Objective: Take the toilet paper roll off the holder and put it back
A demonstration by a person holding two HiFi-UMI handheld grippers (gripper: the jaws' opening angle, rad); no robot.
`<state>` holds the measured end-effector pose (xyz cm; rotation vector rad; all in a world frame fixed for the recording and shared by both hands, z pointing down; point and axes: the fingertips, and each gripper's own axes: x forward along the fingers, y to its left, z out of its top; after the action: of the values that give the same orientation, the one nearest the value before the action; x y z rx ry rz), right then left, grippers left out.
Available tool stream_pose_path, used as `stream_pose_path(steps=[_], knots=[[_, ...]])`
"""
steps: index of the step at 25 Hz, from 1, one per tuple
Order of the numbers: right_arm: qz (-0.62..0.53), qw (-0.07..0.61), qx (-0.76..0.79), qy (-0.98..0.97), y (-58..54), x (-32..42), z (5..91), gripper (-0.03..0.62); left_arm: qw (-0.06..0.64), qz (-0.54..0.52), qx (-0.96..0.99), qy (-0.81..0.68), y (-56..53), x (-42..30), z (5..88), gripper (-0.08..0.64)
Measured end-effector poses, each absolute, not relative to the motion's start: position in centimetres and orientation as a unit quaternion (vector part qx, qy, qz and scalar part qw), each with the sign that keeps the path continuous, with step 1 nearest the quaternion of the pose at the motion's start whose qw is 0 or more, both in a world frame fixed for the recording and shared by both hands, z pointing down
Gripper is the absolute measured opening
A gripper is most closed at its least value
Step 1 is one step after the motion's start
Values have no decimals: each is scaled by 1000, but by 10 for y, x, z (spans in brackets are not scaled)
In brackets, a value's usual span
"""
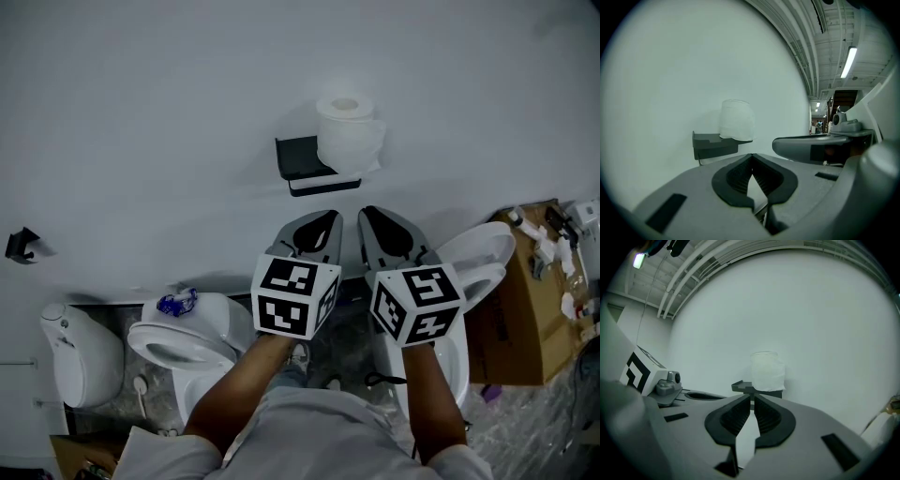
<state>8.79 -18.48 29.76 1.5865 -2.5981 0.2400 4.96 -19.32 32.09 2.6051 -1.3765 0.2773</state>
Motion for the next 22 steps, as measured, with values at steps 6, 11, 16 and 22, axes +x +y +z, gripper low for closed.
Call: stream_pose_path(steps=[6,11,16,22], knots=[[67,43,536,-840,-213,81,285,28,88,90,886,-447,-218,44,317,3],[63,41,547,-833,-232,75,278,82,85,86,892,-436,-233,36,310,3],[63,39,558,-827,-248,70,272,152,79,81,896,-430,-246,29,302,3],[60,35,575,-816,-266,69,265,231,74,78,900,-422,-257,20,297,3]])
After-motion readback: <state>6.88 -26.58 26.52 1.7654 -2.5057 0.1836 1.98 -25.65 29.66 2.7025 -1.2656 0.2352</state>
